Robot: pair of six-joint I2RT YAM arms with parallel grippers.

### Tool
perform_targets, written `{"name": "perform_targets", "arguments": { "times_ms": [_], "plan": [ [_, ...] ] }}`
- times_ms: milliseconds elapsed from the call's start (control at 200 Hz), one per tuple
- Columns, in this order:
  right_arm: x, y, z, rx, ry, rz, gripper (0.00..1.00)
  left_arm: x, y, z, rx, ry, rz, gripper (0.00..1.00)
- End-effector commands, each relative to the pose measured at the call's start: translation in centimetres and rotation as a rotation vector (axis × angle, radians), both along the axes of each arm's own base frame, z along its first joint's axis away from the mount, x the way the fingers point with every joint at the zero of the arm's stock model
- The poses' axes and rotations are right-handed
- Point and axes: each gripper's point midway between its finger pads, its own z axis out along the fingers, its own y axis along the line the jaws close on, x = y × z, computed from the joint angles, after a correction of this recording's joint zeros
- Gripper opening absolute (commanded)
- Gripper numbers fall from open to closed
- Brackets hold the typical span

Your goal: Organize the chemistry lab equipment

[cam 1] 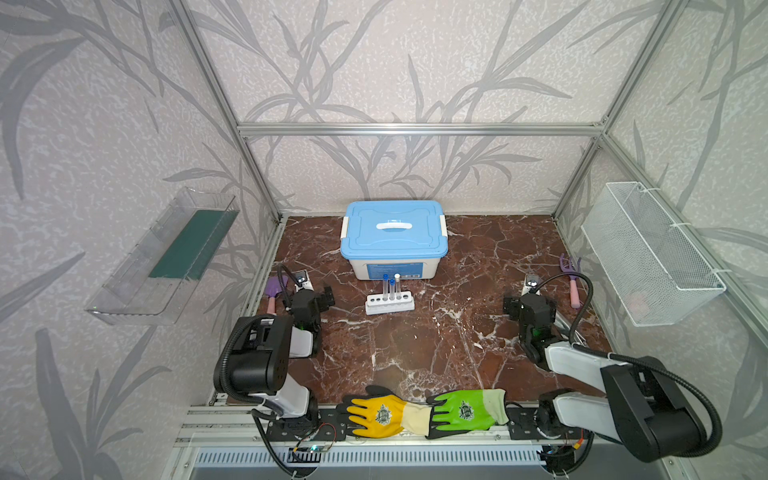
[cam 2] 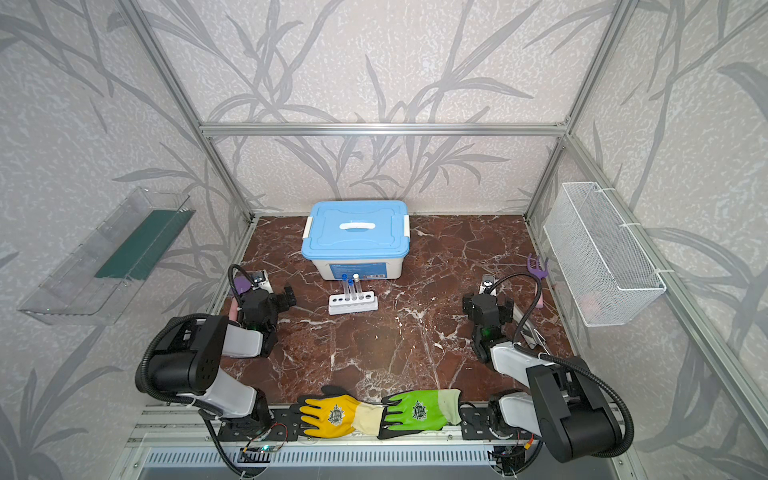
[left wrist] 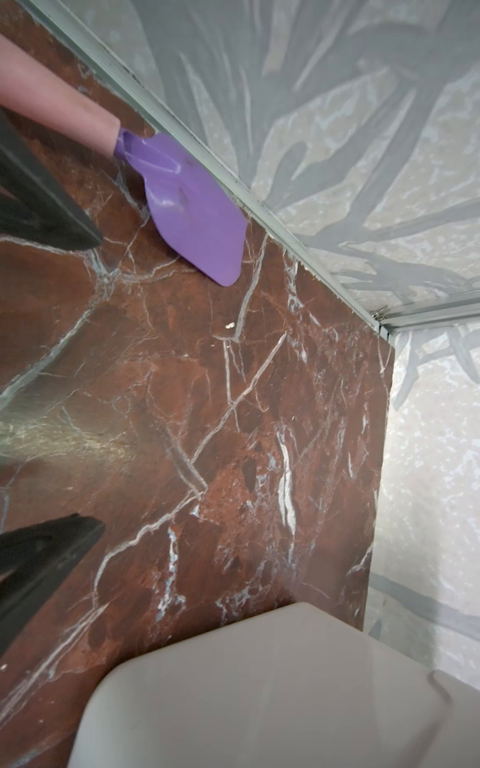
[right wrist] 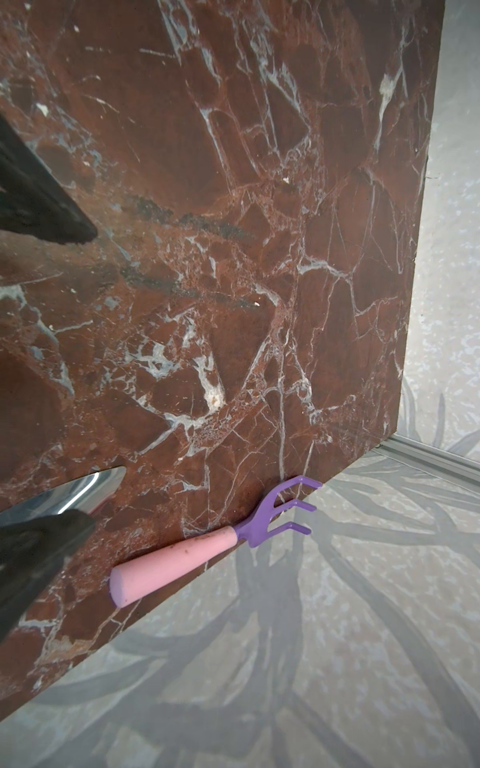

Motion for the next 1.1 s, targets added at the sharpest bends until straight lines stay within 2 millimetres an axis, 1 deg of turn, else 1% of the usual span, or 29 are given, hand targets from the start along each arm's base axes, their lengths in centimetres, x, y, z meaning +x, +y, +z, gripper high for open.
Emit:
{"name": "perform_targets", "arguments": {
  "times_ms": [0, 75, 120, 180, 240, 320, 460, 575, 600, 630, 650, 690, 750, 795, 860, 930, 1005, 1095],
  "plan": [
    [2.3, -0.3, 4.3, 0.044, -0.22, -0.011, 0.99, 1.5, -0.2, 2.7, -0.002, -0.072, -0.022, 0.99],
    [3.3, -0.5, 4.1, 0.027, -0.237, -0.005, 1.0, 2.4, -1.0, 2.7, 0.018, -0.082, -0.073, 0.99],
    [3.9, -0.1, 3.2, 0.031, -0.207, 0.017, 0.99, 2.3, -1.1, 2.5, 0.004, -0.053, -0.074, 0.99],
    [4.6, 0.6, 3.1, 0.022, -0.187, 0.056, 0.99, 2.4, -0.8, 2.4, 0.006, -0.049, -0.06, 0.99],
    [4.9, 0.6, 2.7, 0.037, -0.149, 0.06, 0.99, 2.5, -0.9, 2.5, 0.015, -0.062, -0.066, 0.99],
    [5.5, 1.1, 2.6, 0.042, -0.147, 0.103, 0.99, 2.6, -1.0, 2.5, 0.021, -0.053, -0.077, 0.99],
    [5.7, 1.5, 2.4, 0.044, -0.134, 0.128, 0.99, 2.6, -1.1, 2.4, 0.024, -0.05, -0.077, 0.99],
    [6.3, 2.8, 1.9, 0.044, -0.116, 0.202, 0.99, 2.6, -1.1, 2.4, 0.024, -0.05, -0.077, 0.99],
    [6.4, 3.0, 1.6, 0.046, -0.107, 0.218, 0.99, 2.6, -1.1, 2.4, 0.025, -0.05, -0.076, 0.99],
    [6.4, 3.3, 0.6, 0.051, -0.082, 0.23, 0.99, 2.6, -1.1, 2.5, 0.025, -0.052, -0.076, 0.99],
    [6.4, 3.3, 0.5, 0.042, -0.094, 0.234, 0.99, 2.6, -1.1, 2.5, 0.024, -0.052, -0.077, 0.99],
    [6.6, 3.4, 1.2, 0.03, -0.136, 0.242, 0.99, 2.6, -1.1, 2.4, 0.024, -0.049, -0.077, 0.99],
    [6.5, 3.5, 0.6, 0.044, -0.075, 0.24, 0.99, 2.6, -1.1, 2.5, 0.025, -0.051, -0.075, 0.99],
    [6.4, 3.5, 0.4, 0.045, -0.069, 0.238, 0.99, 2.6, -1.1, 2.4, 0.025, -0.051, -0.076, 0.99],
    [6.6, 3.5, 1.0, 0.03, -0.125, 0.246, 0.99, 2.6, -1.1, 2.4, 0.025, -0.05, -0.076, 0.99],
    [6.5, 3.4, 0.7, 0.043, -0.09, 0.238, 0.99, 2.6, -1.1, 2.4, 0.025, -0.05, -0.076, 0.99],
    [6.5, 3.5, 0.9, 0.033, -0.12, 0.243, 0.99, 2.6, -1.1, 2.5, 0.025, -0.051, -0.076, 0.99],
    [6.5, 3.4, 0.7, 0.041, -0.105, 0.24, 0.99, 2.7, -1.1, 2.3, 0.026, -0.042, -0.076, 0.99]
  ]
}}
